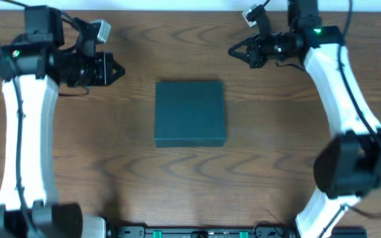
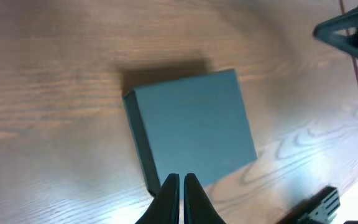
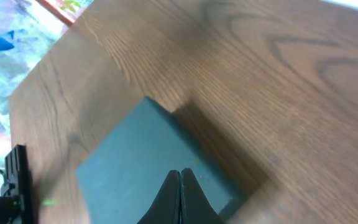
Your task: Pack container
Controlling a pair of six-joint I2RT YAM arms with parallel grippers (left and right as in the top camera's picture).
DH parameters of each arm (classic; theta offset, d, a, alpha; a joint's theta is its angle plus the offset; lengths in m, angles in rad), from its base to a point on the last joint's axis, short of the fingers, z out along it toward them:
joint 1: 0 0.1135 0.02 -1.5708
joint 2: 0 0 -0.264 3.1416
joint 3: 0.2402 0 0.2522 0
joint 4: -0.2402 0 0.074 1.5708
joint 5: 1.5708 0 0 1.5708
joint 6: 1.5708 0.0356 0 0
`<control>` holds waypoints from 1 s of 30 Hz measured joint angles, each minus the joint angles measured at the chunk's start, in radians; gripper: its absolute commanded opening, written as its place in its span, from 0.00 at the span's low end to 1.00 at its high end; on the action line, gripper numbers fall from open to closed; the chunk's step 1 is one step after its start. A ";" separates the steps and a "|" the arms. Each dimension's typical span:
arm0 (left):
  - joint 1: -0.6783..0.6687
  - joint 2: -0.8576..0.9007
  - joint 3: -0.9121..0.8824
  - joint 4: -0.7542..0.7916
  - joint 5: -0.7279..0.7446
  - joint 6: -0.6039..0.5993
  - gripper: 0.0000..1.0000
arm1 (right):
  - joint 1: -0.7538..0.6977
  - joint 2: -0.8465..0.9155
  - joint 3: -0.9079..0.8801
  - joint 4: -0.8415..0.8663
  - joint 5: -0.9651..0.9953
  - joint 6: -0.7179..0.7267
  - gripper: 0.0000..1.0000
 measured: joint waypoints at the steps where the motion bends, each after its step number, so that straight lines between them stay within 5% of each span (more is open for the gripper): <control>1: 0.000 -0.039 -0.003 -0.017 -0.003 0.015 0.06 | 0.006 -0.042 0.004 -0.028 0.008 -0.007 0.02; 13: 0.000 -0.491 -0.215 -0.099 -0.010 0.080 0.06 | 0.093 -0.369 -0.015 -0.443 0.043 -0.096 0.02; 20: 0.000 -0.843 -0.446 -0.100 -0.010 0.073 0.06 | 0.099 -0.771 -0.432 -0.369 0.060 -0.116 0.02; 28: 0.000 -1.052 -0.681 -0.131 0.050 0.043 0.06 | 0.101 -1.224 -0.860 -0.304 0.076 -0.081 0.02; 30: 0.000 -1.083 -0.732 -0.132 0.052 0.035 0.06 | 0.101 -1.270 -0.917 -0.296 0.076 -0.057 0.43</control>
